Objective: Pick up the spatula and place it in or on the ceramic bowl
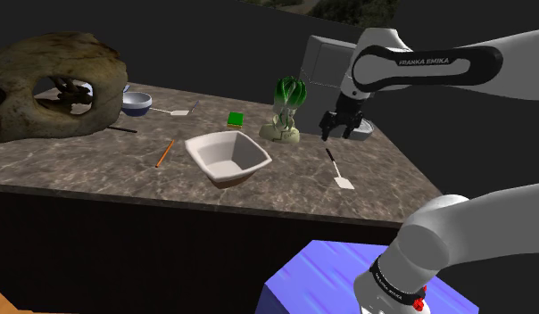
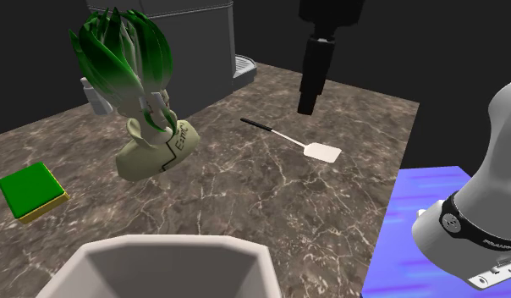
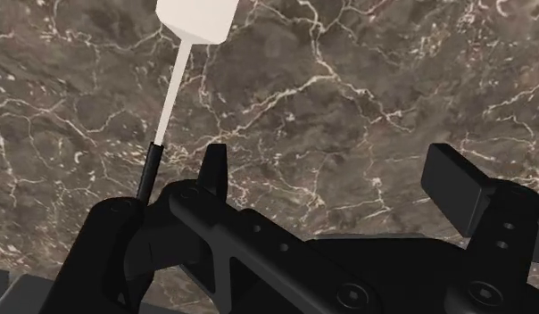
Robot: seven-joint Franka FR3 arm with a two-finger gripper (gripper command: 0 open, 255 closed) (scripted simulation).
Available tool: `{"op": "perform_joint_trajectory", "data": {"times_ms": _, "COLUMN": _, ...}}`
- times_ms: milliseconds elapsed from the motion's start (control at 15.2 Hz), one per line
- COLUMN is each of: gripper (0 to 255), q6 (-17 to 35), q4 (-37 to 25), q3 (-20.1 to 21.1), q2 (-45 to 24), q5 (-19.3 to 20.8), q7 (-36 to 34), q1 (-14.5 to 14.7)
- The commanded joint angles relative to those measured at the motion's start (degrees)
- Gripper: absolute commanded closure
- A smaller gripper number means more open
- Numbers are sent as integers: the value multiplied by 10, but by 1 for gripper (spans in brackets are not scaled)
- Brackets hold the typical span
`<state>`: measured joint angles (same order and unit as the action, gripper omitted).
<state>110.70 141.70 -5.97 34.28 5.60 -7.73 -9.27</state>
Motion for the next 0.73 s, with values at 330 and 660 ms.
{"op": "perform_joint_trajectory", "data": {"times_ms": 330, "gripper": 0, "q6": 116, "q4": 32, "q3": -45, "q2": -79, "q5": 14, "q7": -36, "q1": -51}}
{"op": "perform_joint_trajectory", "data": {"times_ms": 660, "gripper": 0, "q6": 199, "q4": 44, "q3": -79, "q2": -148, "q5": 14, "q7": -58, "q1": -82}}
